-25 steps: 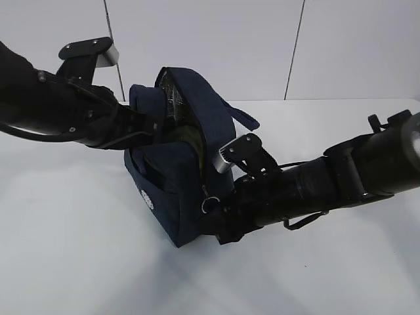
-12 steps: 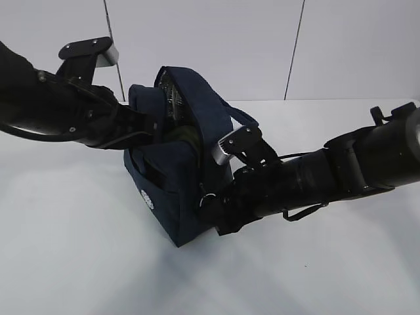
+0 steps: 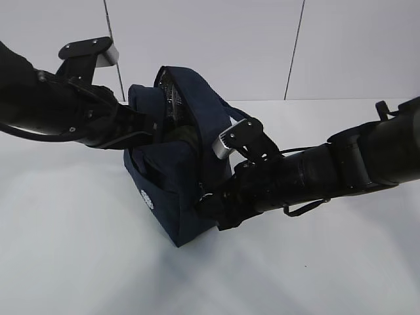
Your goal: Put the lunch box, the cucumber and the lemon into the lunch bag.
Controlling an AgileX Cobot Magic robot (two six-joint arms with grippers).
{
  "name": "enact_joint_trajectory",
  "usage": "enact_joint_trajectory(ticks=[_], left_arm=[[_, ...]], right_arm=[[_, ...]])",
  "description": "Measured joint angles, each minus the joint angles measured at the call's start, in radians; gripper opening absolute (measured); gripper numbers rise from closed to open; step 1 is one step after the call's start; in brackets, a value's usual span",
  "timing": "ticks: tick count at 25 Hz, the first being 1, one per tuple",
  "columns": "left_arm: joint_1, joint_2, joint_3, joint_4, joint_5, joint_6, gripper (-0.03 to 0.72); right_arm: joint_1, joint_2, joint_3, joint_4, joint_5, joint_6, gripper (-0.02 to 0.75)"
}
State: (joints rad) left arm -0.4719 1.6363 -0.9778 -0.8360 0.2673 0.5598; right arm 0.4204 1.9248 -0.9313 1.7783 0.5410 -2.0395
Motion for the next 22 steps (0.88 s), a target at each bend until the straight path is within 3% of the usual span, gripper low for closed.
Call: enact_joint_trajectory(ticks=[22], left_arm=[[0.000,0.000,0.000,0.000,-0.004,0.000,-0.006]], right_arm=[[0.000,-0.002,0.000,-0.019,0.003,-0.002,0.200]])
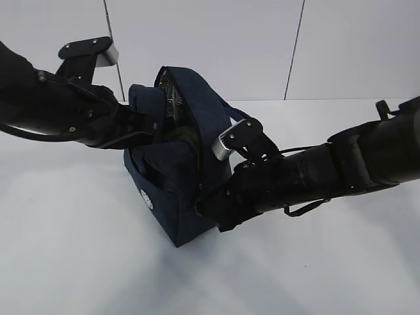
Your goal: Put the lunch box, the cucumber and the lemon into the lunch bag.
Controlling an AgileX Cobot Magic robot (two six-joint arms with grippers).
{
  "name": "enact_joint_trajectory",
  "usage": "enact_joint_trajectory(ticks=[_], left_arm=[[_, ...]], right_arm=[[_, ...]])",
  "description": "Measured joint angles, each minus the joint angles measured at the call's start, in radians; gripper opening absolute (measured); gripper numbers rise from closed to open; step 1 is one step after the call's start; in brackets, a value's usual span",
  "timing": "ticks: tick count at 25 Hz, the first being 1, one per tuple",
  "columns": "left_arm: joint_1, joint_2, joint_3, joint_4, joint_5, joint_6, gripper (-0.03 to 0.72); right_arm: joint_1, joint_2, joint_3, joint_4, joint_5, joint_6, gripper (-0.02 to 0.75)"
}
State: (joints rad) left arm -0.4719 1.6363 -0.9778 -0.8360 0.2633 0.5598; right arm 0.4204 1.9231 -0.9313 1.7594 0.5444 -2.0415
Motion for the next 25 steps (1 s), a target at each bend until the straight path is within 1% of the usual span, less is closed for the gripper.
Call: enact_joint_trajectory(ticks=[4,7,14,25], left_arm=[[0.000,0.000,0.000,0.000,0.000,0.000,-0.006],[0.000,0.000,0.000,0.000,-0.002,0.000,-0.006],[0.000,0.000,0.000,0.000,-0.002,0.000,-0.006],[0.000,0.000,0.000,0.000,-0.004,0.000,-0.006]], right_arm=[[0.000,0.000,0.000,-0.002,0.000,0.000,0.170],[0.000,0.000,0.000,-0.010,0.004,0.000,0.162],[0.000,-0.002,-0.002,-0.109,0.075,0.000,0.159],[-0.002,-0.004,-0.002,-0.163,0.101,0.009,0.158]])
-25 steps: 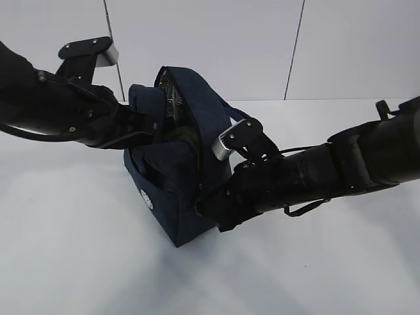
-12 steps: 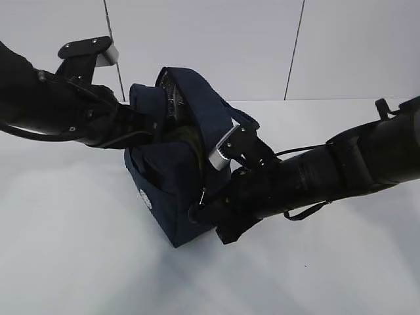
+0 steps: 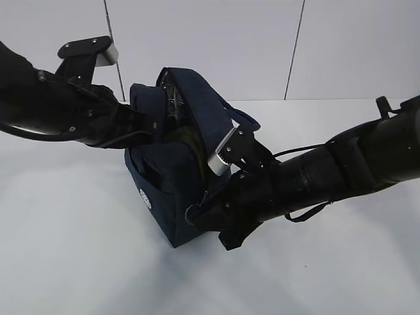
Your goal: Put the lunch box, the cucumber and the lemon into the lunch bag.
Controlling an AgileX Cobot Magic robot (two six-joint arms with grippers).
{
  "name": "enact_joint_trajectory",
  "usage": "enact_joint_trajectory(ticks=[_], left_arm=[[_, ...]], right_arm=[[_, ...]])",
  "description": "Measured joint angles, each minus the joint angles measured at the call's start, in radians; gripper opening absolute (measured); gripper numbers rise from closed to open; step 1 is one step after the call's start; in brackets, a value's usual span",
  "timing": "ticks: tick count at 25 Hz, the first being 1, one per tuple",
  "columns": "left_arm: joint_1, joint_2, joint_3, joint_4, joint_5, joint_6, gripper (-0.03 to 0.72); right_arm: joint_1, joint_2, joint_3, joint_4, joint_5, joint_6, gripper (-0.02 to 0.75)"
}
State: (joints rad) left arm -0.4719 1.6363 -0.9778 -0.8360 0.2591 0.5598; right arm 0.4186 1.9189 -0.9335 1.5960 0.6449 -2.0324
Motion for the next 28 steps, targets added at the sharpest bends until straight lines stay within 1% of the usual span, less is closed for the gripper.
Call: enact_joint_trajectory(ticks=[6,11,18,28], left_arm=[[0.000,0.000,0.000,0.002,-0.002,0.000,-0.006],[0.000,0.000,0.000,0.002,-0.002,0.000,-0.006],[0.000,0.000,0.000,0.002,-0.002,0.000,-0.006],[0.000,0.000,0.000,0.002,-0.006,0.000,-0.006]], right_arm=[[0.000,0.000,0.000,-0.004,0.052,0.043,0.160],[-0.004,0.000,0.000,-0.007,0.054,0.073,0.160],[-0.049,-0.001,0.000,0.007,0.055,0.200,0.161],[-0.057,0.006,0.000,0.021,0.082,0.227,0.168]])
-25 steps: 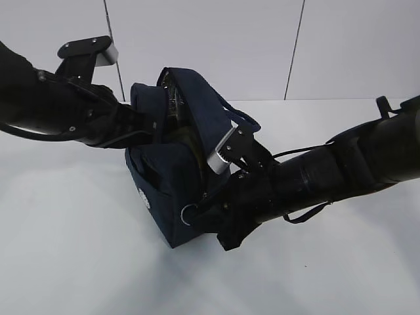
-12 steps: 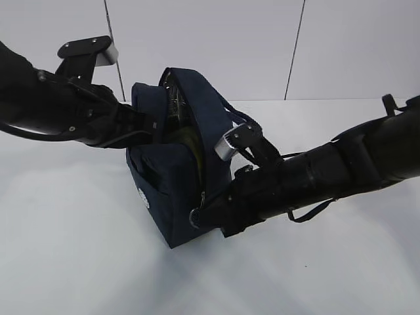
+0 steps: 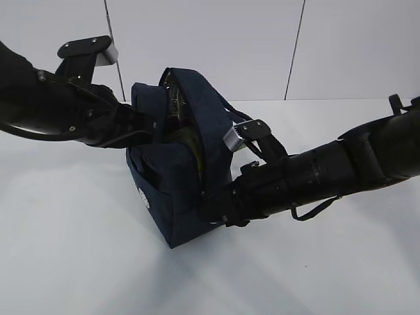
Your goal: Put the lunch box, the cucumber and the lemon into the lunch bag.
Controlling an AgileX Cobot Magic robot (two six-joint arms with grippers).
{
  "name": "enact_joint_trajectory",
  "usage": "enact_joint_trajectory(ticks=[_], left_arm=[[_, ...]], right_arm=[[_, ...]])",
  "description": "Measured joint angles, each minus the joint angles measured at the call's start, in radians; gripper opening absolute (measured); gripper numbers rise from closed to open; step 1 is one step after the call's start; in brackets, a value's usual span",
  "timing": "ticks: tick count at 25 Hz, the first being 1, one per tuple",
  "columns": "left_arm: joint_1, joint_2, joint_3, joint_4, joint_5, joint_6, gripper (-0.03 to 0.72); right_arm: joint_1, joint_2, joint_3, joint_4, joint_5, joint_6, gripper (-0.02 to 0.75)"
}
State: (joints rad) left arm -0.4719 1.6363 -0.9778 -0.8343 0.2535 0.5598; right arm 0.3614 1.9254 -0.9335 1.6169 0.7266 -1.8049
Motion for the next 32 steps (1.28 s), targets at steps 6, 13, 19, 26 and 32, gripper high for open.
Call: enact_joint_trajectory(ticks=[6,13,19,26,32], left_arm=[[0.000,0.000,0.000,0.000,0.000,0.000,-0.006],[0.000,0.000,0.000,0.000,0.000,0.000,-0.006],[0.000,0.000,0.000,0.000,-0.002,0.000,-0.006],[0.000,0.000,0.000,0.000,-0.013,0.000,-0.006],[0.000,0.000,0.000,0.000,-0.014,0.000,-0.006]], right_arm=[[0.000,0.001,0.000,0.000,-0.005,0.001,0.168],[0.000,0.001,0.000,-0.010,-0.028,0.002,0.168],[0.000,0.002,0.000,-0.019,-0.028,-0.019,0.168],[0.000,0.013,0.000,-0.004,-0.030,-0.031,0.168],[0.000,0.013,0.000,0.029,-0.030,-0.056,0.168]])
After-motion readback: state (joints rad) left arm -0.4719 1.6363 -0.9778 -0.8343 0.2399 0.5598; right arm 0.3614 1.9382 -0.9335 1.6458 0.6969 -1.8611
